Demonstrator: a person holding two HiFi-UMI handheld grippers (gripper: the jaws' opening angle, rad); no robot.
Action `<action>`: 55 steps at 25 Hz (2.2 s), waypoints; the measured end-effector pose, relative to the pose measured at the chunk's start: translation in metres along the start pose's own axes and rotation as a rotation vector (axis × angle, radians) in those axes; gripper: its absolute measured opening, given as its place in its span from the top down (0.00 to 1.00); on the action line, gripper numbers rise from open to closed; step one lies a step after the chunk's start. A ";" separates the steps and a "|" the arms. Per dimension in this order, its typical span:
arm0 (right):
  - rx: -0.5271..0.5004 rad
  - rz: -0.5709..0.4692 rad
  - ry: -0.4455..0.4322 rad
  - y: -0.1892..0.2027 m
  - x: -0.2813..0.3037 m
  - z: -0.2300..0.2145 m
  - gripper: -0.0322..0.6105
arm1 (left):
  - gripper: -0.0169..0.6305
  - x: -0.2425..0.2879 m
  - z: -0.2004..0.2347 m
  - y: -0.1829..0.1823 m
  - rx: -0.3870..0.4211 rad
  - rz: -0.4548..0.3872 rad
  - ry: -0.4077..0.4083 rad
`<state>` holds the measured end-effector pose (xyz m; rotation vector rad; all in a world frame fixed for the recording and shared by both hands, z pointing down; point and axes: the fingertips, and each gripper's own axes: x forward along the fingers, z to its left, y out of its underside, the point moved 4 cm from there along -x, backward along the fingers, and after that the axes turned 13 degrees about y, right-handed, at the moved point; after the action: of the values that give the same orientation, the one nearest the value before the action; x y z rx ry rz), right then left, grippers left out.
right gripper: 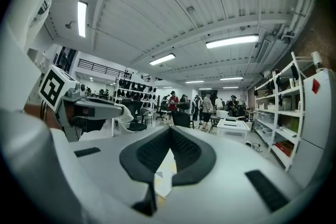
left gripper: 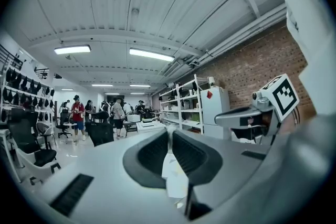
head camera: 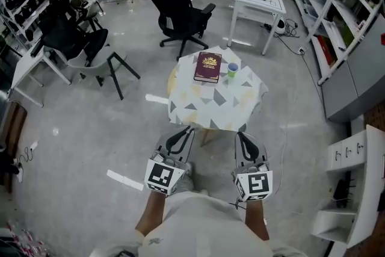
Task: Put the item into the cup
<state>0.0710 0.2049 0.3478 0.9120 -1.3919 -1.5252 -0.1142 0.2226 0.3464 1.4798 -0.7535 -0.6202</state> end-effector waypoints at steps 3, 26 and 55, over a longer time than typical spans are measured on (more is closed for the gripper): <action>-0.006 0.011 0.019 0.000 0.016 -0.001 0.94 | 0.92 0.012 0.018 0.000 -0.002 -0.004 0.018; -0.037 0.083 0.131 -0.004 0.118 0.031 0.94 | 0.92 0.052 0.140 0.010 -0.045 -0.024 0.135; -0.047 0.140 0.252 0.020 0.193 -0.001 0.94 | 0.92 0.138 0.202 0.029 -0.069 -0.029 0.253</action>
<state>0.0037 0.0249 0.3735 0.9234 -1.2072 -1.2844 -0.1839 -0.0124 0.3735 1.4740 -0.5111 -0.4647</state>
